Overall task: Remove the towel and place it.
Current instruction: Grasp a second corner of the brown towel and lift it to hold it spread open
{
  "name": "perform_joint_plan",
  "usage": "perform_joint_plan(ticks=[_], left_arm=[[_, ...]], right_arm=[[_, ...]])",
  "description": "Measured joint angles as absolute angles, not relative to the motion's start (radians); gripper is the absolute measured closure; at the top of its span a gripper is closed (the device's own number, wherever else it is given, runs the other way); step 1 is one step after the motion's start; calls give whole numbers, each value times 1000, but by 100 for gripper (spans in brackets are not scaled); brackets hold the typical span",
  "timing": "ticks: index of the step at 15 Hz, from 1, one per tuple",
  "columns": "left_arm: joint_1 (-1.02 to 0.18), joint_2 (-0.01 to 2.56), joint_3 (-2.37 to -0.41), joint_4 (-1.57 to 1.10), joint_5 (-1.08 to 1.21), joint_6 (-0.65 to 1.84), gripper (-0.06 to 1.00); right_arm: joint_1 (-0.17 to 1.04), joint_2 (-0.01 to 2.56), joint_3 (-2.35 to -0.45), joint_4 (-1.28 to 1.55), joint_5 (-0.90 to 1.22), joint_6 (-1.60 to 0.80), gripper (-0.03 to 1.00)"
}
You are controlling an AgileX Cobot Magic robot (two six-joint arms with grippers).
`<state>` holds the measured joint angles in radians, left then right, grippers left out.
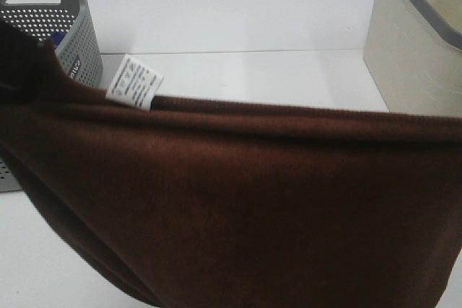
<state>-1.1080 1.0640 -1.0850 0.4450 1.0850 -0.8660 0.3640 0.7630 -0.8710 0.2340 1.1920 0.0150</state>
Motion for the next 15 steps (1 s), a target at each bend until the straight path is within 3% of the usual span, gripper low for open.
perform_joint_plan(ticks=[4, 9, 15], left_arm=[[-1061, 1074, -1171, 847, 986, -897, 94], [-674, 1164, -1235, 841, 665, -844, 94], [-298, 1553, -1313, 768, 81, -763, 94]], right_arm=[[374, 981, -1093, 146, 1049, 12, 97], [382, 1375, -1501, 92, 996, 12, 97], [386, 1764, -1880, -170, 887, 14, 97]])
